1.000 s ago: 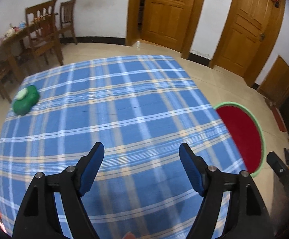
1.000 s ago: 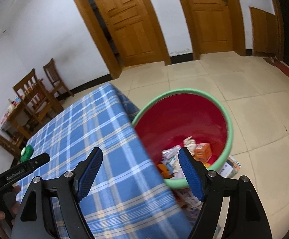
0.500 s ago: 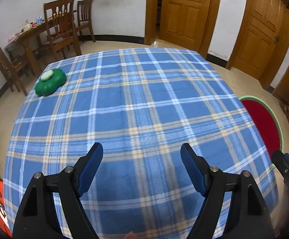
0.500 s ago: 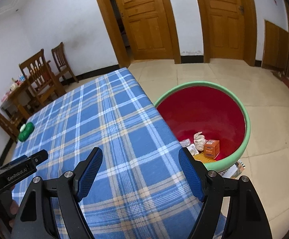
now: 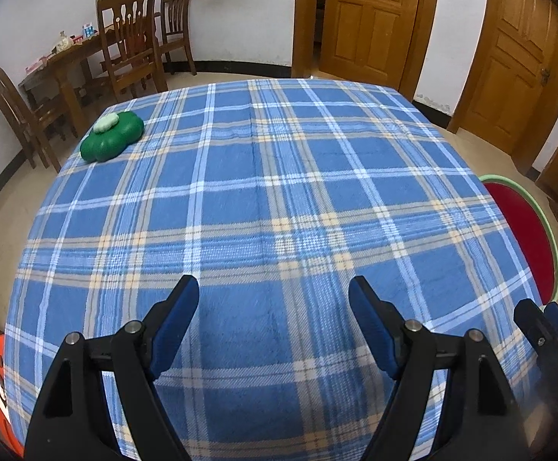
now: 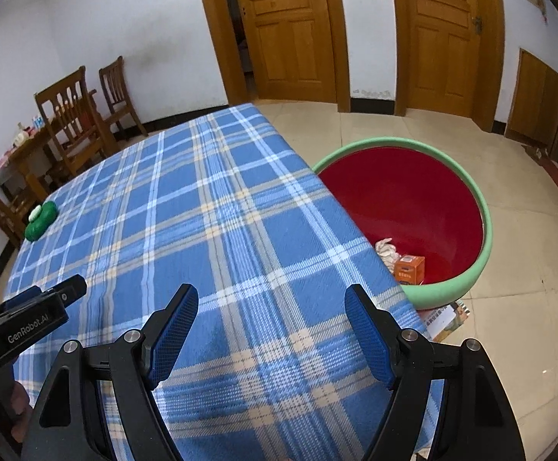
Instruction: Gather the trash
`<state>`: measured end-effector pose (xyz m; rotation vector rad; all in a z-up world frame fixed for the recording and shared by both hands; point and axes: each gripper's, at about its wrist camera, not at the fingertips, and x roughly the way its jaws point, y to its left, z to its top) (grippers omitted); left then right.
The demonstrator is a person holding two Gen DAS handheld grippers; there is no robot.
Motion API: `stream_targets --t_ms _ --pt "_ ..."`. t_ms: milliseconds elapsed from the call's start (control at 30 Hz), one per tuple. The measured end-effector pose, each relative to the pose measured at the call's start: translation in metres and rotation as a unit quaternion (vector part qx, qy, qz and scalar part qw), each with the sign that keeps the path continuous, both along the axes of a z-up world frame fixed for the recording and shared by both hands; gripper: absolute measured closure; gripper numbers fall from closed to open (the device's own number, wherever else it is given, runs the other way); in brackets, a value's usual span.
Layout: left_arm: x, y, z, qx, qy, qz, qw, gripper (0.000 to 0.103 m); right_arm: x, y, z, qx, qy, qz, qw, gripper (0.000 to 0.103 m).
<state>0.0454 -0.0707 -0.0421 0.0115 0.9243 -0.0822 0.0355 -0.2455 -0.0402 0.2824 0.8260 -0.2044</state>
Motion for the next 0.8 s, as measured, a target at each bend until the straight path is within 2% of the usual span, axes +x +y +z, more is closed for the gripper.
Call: stream_targets --t_ms 800 --pt "0.0 -0.0002 -0.0023 0.003 -0.003 0.001 1.0 0.023 -0.0021 0.0005 -0.0019 -0.001 0.007 -0.006 1.0 0.023"
